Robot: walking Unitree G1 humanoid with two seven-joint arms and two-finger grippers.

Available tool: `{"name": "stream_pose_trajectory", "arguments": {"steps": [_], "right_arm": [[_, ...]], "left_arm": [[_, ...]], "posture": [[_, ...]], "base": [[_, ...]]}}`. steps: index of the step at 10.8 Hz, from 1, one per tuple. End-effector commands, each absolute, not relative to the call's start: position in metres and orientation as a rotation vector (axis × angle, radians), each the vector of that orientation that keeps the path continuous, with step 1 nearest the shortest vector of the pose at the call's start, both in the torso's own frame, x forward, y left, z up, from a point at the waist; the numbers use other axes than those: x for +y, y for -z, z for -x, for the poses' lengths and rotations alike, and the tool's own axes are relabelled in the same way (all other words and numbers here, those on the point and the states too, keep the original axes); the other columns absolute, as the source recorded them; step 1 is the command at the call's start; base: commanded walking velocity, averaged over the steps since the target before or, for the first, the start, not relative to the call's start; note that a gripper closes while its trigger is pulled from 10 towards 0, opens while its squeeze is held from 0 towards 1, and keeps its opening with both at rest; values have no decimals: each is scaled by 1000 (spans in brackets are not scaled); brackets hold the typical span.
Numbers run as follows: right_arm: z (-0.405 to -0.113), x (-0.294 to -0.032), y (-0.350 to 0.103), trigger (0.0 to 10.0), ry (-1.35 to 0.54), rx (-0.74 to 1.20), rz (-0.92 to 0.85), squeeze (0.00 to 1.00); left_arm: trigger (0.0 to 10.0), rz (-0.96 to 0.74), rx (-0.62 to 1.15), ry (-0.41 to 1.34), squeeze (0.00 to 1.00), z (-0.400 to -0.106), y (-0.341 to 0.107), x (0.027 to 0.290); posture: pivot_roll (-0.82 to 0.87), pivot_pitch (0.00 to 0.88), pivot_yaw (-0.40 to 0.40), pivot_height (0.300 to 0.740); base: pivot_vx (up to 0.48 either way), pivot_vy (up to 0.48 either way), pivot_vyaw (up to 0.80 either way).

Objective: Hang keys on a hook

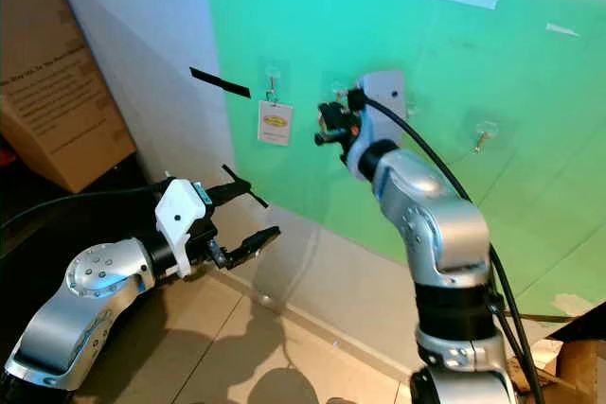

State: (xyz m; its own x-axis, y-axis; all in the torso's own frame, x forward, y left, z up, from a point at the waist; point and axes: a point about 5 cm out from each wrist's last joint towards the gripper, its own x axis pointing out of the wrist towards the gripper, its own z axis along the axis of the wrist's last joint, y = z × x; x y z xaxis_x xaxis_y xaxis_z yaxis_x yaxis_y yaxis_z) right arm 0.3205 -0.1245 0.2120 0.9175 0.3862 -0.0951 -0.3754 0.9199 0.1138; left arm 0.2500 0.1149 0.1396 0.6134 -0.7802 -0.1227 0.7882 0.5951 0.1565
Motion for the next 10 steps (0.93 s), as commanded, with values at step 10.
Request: {"name": "stream_pose_trajectory", "arguments": {"steps": [10], "right_arm": [[-330,-142,-212,10000,-256,173,-251,0]], "left_arm": [[10000,-212,32,955,0,-244,-142,112]], "posture": [[-86,0,1,740]], "base": [[0,0,0]]}}
